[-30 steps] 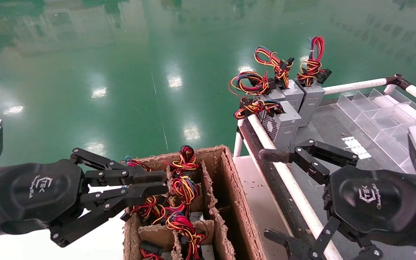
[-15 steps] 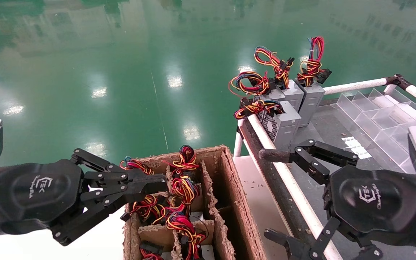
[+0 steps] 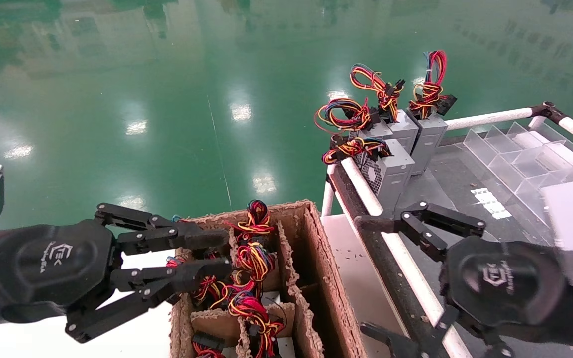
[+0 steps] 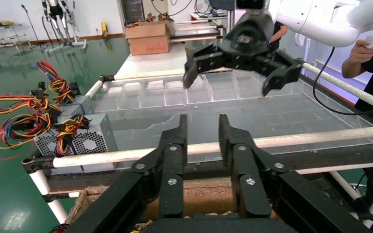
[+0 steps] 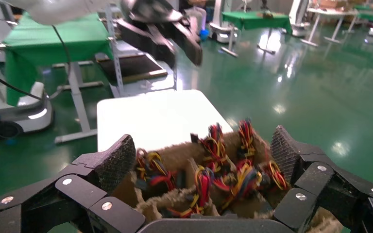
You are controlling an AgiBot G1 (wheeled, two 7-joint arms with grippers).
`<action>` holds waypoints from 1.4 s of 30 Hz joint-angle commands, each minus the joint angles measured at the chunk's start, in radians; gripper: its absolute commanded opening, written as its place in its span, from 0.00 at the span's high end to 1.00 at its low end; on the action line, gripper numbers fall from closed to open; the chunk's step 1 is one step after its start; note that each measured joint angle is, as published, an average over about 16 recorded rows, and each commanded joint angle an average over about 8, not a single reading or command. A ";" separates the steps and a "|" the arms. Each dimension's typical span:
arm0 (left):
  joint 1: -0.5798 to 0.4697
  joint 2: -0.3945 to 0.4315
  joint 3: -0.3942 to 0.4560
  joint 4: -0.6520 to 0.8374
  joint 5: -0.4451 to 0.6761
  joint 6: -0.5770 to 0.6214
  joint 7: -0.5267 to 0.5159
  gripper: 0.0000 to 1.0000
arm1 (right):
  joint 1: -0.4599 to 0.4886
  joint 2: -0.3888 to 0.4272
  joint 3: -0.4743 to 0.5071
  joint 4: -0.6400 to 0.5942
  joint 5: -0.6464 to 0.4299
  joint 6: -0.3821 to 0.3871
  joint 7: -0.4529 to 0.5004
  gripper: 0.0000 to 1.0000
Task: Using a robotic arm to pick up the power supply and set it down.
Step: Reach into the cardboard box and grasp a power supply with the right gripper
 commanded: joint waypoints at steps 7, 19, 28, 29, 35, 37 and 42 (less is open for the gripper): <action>0.000 0.000 0.000 0.000 0.000 0.000 0.000 0.00 | 0.027 -0.031 -0.044 -0.037 -0.096 0.040 0.016 0.00; 0.000 0.000 0.000 0.000 0.000 0.000 0.000 0.00 | 0.063 -0.088 -0.091 -0.097 -0.148 0.025 0.028 0.00; 0.000 0.000 0.000 0.001 0.000 0.000 0.000 0.00 | 0.088 -0.205 -0.162 -0.160 -0.228 0.050 0.041 0.00; 0.000 0.000 0.000 0.001 0.000 0.000 0.000 0.00 | 0.098 -0.222 -0.174 -0.178 -0.243 0.049 0.043 0.00; 0.000 0.000 0.000 0.001 0.000 0.000 0.000 0.00 | 0.177 -0.312 -0.244 -0.285 -0.334 0.016 0.036 0.00; 0.000 0.000 0.000 0.001 0.000 0.000 0.000 0.00 | 0.203 -0.342 -0.266 -0.319 -0.362 0.003 0.028 0.00; 0.000 0.000 0.000 0.001 0.000 0.000 0.000 0.00 | 0.260 -0.421 -0.319 -0.399 -0.428 -0.027 0.007 0.00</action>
